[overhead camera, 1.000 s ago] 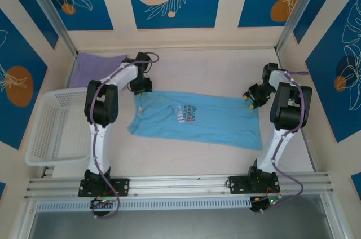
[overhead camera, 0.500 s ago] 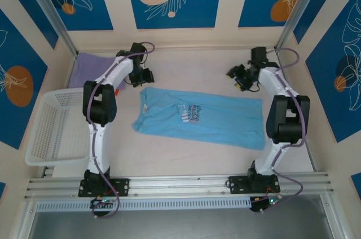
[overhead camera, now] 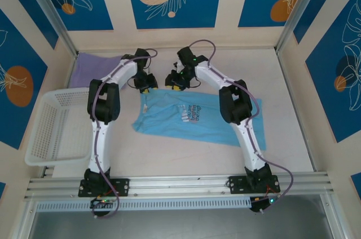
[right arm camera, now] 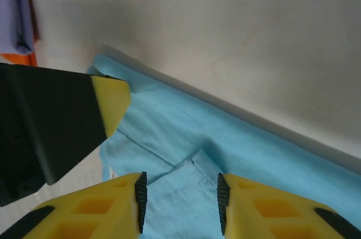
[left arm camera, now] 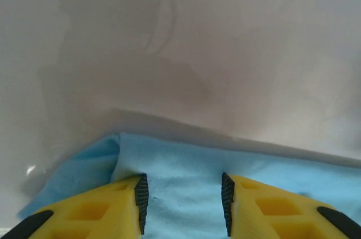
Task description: Fold and stack the t-shirts
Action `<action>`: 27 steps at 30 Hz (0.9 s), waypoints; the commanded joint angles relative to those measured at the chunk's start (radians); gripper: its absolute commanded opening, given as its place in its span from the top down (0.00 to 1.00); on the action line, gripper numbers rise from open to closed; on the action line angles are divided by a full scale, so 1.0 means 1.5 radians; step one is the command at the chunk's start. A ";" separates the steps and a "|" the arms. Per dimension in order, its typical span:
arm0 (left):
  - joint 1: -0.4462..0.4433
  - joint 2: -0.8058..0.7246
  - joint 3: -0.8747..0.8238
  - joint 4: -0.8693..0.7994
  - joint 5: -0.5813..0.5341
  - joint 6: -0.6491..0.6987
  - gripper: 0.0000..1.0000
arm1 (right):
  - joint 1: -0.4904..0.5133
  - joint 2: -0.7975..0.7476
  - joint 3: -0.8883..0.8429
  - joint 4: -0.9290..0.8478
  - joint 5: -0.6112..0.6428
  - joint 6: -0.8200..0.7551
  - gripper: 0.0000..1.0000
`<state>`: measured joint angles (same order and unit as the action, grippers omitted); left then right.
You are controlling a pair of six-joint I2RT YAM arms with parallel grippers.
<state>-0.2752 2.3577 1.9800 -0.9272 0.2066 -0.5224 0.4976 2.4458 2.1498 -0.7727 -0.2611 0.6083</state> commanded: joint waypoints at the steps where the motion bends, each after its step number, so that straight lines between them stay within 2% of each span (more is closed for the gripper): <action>1: -0.004 0.019 0.027 -0.028 0.009 0.001 0.60 | 0.004 0.022 0.045 -0.056 0.011 -0.029 0.61; 16: -0.001 0.037 0.030 -0.061 -0.040 0.030 0.61 | 0.033 0.076 0.103 -0.067 -0.001 -0.048 0.62; 24: 0.004 0.039 0.034 -0.064 -0.044 0.030 0.61 | 0.043 0.084 0.108 -0.082 0.005 -0.062 0.66; 27: 0.004 0.041 0.035 -0.065 -0.044 0.031 0.61 | 0.043 0.084 0.108 -0.086 0.005 -0.063 0.73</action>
<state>-0.2760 2.3734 2.0151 -0.9668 0.1768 -0.4946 0.5564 2.5488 2.2814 -0.8635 -0.2394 0.5339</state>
